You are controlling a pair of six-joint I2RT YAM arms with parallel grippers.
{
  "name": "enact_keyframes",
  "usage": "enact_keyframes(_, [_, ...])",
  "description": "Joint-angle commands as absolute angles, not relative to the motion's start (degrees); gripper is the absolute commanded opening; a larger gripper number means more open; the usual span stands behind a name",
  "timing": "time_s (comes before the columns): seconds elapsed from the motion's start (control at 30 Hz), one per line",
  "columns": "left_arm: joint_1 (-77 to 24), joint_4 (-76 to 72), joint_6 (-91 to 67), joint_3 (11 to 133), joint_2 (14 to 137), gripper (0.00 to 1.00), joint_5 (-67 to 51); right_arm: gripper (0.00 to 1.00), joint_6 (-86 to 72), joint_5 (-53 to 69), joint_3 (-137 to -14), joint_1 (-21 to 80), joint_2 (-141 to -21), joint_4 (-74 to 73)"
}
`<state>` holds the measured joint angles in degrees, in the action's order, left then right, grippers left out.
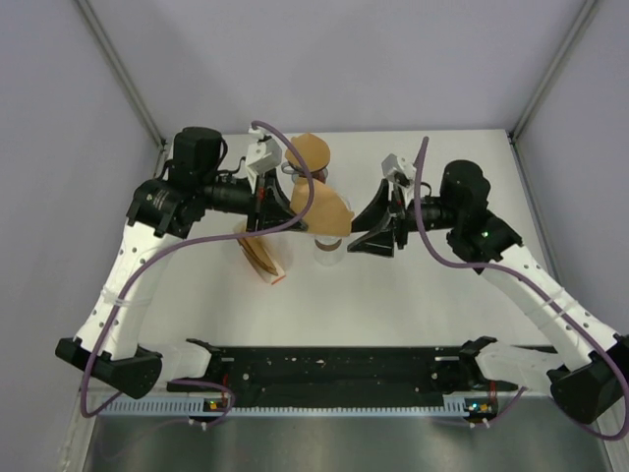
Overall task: Place the coffee filter in the dripper
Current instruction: Adjust the coffee filter.
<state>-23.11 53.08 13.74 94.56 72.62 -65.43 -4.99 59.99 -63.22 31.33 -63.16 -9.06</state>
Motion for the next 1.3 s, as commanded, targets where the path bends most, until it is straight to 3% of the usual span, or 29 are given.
enact_keyframes(0.0, [-23.0,54.2,17.0,96.2,72.4,0.00,-65.2,0.48,-15.0,66.6,-62.4,31.3,-62.1,8.1])
enact_keyframes(0.1, [-23.0,54.8,17.6,96.0,72.5,0.00,-66.1,0.48,-15.0,68.4,-63.3,31.3,-62.1,8.5])
enact_keyframes(0.27, [-23.8,59.6,23.2,96.4,72.2,0.00,-65.5,0.49,4.5,65.5,-72.8,29.8,-60.6,-14.1])
enact_keyframes(0.37, [-25.4,66.5,33.6,97.3,72.1,0.00,-63.9,0.55,12.3,55.8,-77.3,28.7,-59.5,-20.7])
enact_keyframes(0.47, [-27.0,74.4,43.7,99.6,72.8,0.00,-62.1,0.56,16.2,55.0,-79.5,28.8,-59.2,-20.9])
enact_keyframes(0.6, [-27.2,78.9,50.4,101.4,73.3,0.00,-62.6,0.59,16.2,61.7,-84.4,29.0,-62.1,-22.4])
enact_keyframes(0.77, [-28.0,75.5,47.0,101.8,73.6,0.00,-58.3,0.59,0.5,64.3,-92.4,32.5,-69.2,-21.1])
enact_keyframes(0.93, [-28.2,75.3,46.6,101.8,74.0,0.00,-58.1,0.62,3.0,55.2,-96.5,43.9,-73.3,-25.8])
enact_keyframes(1.13, [-28.2,75.5,46.9,101.3,73.8,0.00,-57.6,0.53,1.0,49.3,-95.5,45.1,-74.2,-24.3])
enact_keyframes(1.27, [-28.3,75.3,46.9,101.3,73.9,0.00,-57.4,0.36,-2.6,48.9,-95.1,45.4,-75.5,-22.9])
